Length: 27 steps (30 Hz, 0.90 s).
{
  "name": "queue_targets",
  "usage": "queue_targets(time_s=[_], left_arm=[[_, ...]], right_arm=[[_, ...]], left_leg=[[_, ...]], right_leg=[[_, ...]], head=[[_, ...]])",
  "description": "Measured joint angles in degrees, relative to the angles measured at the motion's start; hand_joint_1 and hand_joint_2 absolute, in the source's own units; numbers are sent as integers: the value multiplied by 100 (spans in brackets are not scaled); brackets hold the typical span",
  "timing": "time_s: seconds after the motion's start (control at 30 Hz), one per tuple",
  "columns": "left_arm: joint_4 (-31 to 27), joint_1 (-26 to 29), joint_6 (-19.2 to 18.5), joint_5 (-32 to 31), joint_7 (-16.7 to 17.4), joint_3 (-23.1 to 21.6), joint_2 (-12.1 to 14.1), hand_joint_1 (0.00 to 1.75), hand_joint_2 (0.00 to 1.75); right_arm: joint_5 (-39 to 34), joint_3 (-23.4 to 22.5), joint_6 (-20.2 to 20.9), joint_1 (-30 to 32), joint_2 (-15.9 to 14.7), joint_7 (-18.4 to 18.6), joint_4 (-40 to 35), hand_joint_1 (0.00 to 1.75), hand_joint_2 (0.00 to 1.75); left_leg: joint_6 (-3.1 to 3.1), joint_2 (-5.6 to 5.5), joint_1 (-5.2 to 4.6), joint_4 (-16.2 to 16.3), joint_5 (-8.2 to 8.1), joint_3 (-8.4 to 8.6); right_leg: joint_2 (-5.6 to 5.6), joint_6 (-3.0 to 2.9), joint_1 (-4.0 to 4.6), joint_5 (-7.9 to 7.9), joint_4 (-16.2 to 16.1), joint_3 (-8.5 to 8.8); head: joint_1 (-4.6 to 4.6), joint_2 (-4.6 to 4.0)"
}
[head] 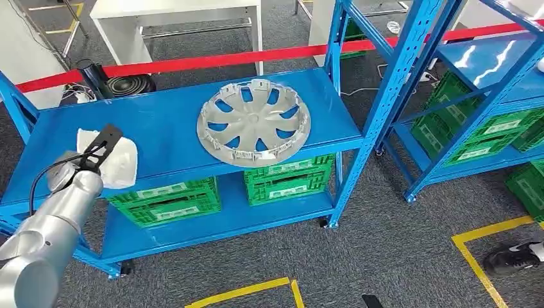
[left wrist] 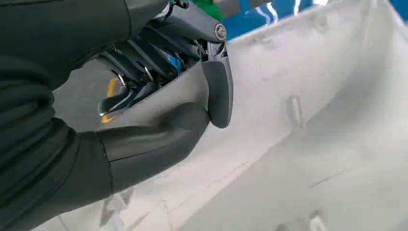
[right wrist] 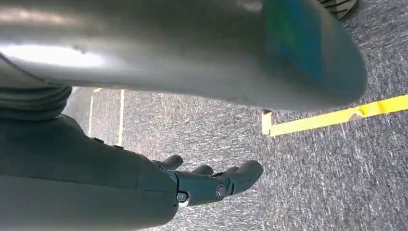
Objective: Take the parts from the cabinet and place them on the table.
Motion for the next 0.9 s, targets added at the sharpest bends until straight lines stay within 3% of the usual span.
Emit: queue_targets(time_s=[0.3,0.53,0.67,0.8,0.9], left_arm=[[-63,-73,713,94,-1254,0,-309,175,175],[-131,-94,781,752,-2046,74,-490,175,175],[-146,-146,400,1152,-2386,217,-614,175,175],[-146,-166,-226,1708,-2577,428,-700,175,175],[-146,-168,-1191,2390,-2770,669,-750,175,175]], right_arm=[[35,-105,-20,-5,42,-2,0,0,0],[100,-109,-22,-7,52,0,0,0,0],[109,-112,-15,-7,52,0,0,0,0],[157,-112,-7,-7,52,-2,0,0,0],[175,-112,2,-6,52,-18,0,0,0]], left_leg=[[0,0,0,0,0,0],[0,0,0,0,0,0],[0,0,0,0,0,0],[0,0,0,0,0,0],[0,-1,-1,0,0,0]], right_leg=[[0,0,0,0,0,0],[0,0,0,0,0,0],[0,1,0,0,0,1],[0,1,0,0,0,1],[0,1,0,0,0,1]], head=[[0,0],[0,0],[0,0],[0,0],[0,0]])
